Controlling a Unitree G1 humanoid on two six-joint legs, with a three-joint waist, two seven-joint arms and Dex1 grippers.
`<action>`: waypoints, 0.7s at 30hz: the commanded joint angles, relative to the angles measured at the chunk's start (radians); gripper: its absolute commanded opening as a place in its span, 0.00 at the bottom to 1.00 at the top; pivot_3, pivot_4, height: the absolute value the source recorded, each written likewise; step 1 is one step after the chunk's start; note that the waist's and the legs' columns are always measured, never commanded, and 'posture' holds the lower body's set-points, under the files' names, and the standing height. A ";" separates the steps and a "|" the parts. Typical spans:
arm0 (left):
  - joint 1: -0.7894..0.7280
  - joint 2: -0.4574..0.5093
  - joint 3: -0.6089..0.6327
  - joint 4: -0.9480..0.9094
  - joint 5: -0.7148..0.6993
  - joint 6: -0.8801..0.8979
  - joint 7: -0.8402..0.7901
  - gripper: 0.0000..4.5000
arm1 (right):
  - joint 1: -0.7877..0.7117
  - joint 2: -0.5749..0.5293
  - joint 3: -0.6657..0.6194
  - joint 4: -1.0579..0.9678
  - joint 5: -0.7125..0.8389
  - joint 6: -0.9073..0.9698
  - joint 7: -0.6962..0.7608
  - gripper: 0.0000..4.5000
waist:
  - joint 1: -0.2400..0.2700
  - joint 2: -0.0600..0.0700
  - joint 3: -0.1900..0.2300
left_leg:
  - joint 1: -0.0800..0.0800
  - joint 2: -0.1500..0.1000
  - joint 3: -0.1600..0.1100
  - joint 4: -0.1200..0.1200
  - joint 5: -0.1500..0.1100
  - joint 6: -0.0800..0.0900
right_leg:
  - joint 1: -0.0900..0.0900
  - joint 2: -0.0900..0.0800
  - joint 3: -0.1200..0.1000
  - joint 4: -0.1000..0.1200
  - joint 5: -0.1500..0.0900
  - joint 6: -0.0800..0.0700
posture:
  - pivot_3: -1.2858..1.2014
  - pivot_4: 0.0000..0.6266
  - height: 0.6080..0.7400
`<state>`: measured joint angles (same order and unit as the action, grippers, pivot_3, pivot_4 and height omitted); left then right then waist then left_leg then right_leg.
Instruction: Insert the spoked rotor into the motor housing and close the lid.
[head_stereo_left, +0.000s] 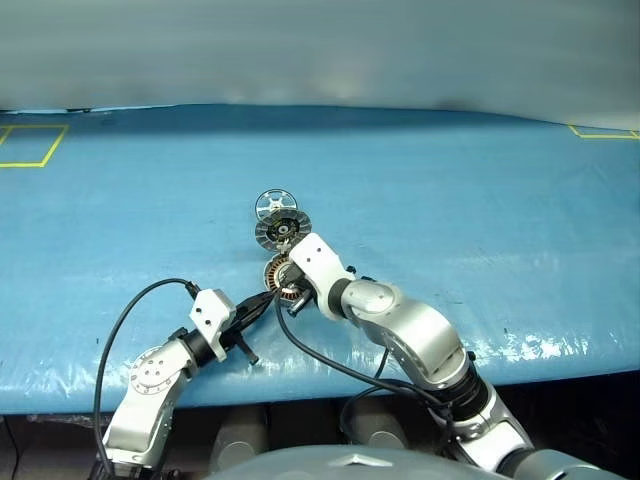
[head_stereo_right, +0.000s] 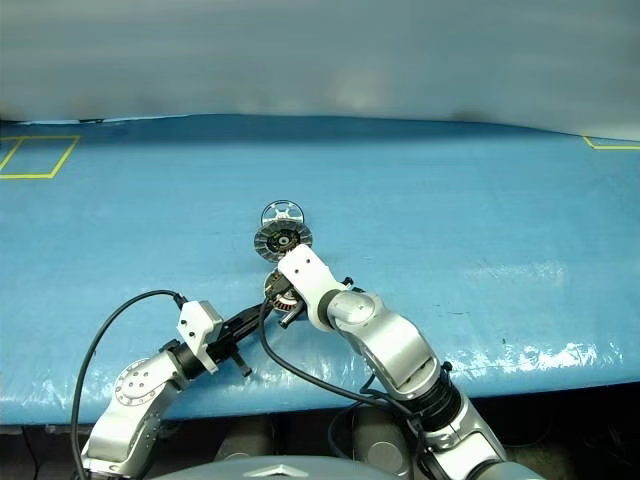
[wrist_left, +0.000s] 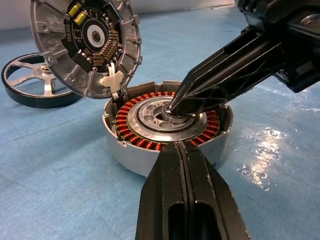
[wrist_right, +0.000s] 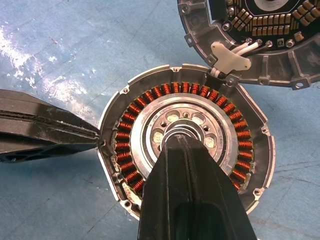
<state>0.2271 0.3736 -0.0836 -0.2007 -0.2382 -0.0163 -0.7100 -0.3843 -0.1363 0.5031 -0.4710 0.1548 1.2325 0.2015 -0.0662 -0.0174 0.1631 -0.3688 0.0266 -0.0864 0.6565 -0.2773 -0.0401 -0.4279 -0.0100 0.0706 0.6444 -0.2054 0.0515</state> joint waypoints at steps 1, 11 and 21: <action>-0.004 0.005 -0.008 -0.012 0.002 -0.017 -0.004 0.00 | -0.015 0.019 0.003 0.009 -0.004 -0.004 -0.007 0.00 | 0.000 0.000 0.000 | 0.000 0.000 0.000 0.000 0.000 0.000 | 0.000 0.000 0.000 0.000 0.000 0.000 | 0.52 0.24 1.00; -0.006 0.008 -0.015 -0.009 0.007 -0.010 0.000 0.00 | -0.031 0.035 0.005 0.073 -0.025 -0.043 -0.014 0.00 | -0.001 0.000 0.000 | 0.000 0.000 0.000 0.000 0.000 0.000 | 0.000 0.000 0.000 0.000 0.000 0.000 | 0.52 0.24 1.00; -0.007 0.007 -0.021 0.001 0.015 -0.013 0.007 0.00 | -0.022 0.019 0.001 0.050 -0.025 -0.032 0.002 0.00 | -0.001 0.000 0.000 | 0.000 0.000 0.000 0.000 0.000 0.000 | 0.000 0.000 0.000 0.000 0.000 0.000 | 0.52 0.24 1.00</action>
<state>0.2216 0.3775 -0.0978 -0.2002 -0.2349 -0.0162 -0.7045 -0.4101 -0.1122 0.5055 -0.4027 0.1287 1.1896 0.1992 -0.0671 -0.0173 0.1630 -0.3686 0.0267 -0.0863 0.6564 -0.2773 -0.0401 -0.4279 -0.0100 0.0706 0.6445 -0.2057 0.0511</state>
